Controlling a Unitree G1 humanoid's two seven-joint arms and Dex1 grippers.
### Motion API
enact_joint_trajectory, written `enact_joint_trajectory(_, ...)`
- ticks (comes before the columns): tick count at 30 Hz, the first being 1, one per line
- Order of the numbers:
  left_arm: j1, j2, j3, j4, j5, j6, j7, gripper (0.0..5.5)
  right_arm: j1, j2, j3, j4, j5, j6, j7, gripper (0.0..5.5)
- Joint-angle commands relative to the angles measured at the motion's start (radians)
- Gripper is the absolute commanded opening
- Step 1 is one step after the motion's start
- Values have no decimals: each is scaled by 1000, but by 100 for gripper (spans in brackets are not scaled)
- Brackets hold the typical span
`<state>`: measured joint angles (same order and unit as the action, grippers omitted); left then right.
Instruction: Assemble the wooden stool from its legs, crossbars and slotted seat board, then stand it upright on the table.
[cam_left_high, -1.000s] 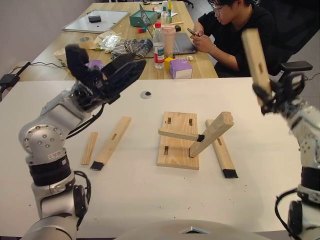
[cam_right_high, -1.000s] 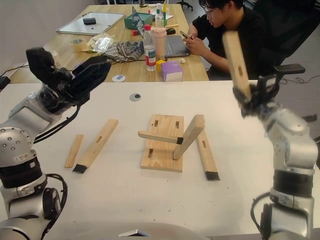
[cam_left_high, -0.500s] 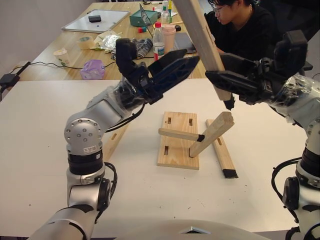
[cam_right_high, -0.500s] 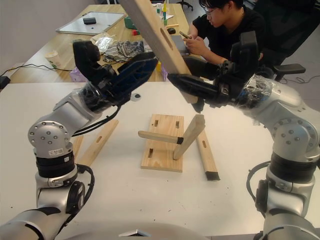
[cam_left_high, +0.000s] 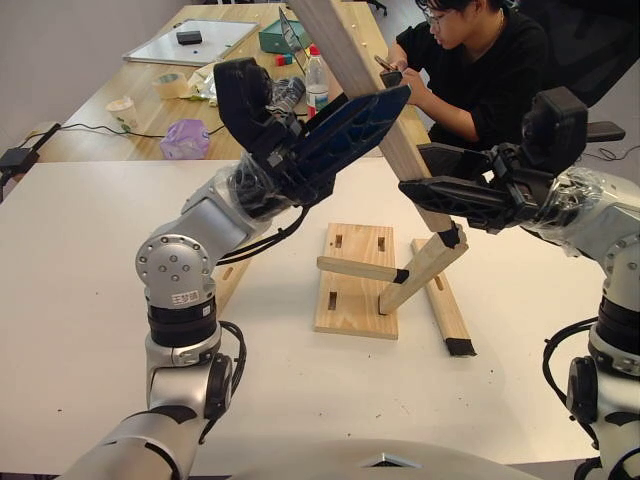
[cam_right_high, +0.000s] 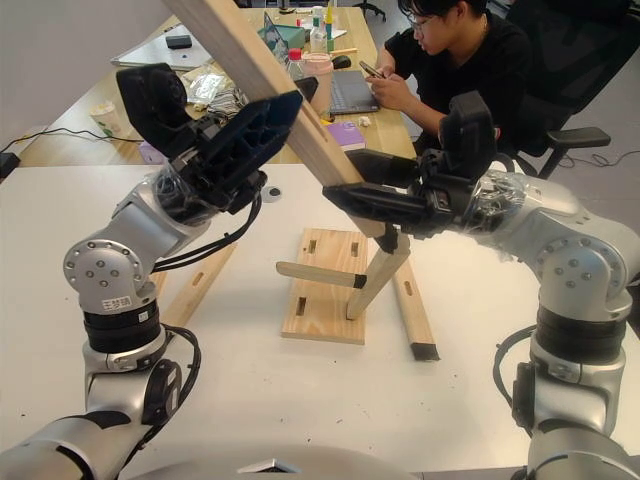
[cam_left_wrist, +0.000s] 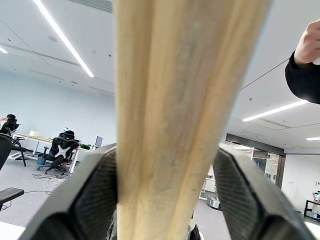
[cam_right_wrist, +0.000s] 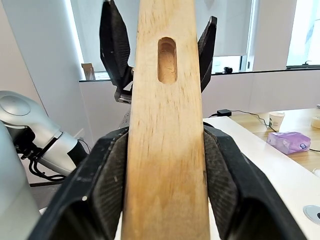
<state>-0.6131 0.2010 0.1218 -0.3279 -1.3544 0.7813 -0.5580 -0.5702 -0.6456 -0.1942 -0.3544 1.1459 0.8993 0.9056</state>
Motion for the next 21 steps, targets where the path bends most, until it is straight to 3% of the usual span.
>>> enact_joint_trajectory(1,4,19,-19,-11,31,0,-5,244,-14,-9,-15,1,25,14,-32,205)
enact_joint_trajectory(4,3,26,-22,-2,56,-6,-12,216,-23,-1,-18,5,29,19,-67,205)
enact_joint_trajectory(12,-12,97,23,42,92,-25,-54,204,-34,-11,-13,22,2,-3,-83,348)
enact_joint_trajectory(21,27,271,123,337,327,-158,-238,204,-123,-90,-70,308,-194,-153,1,354)
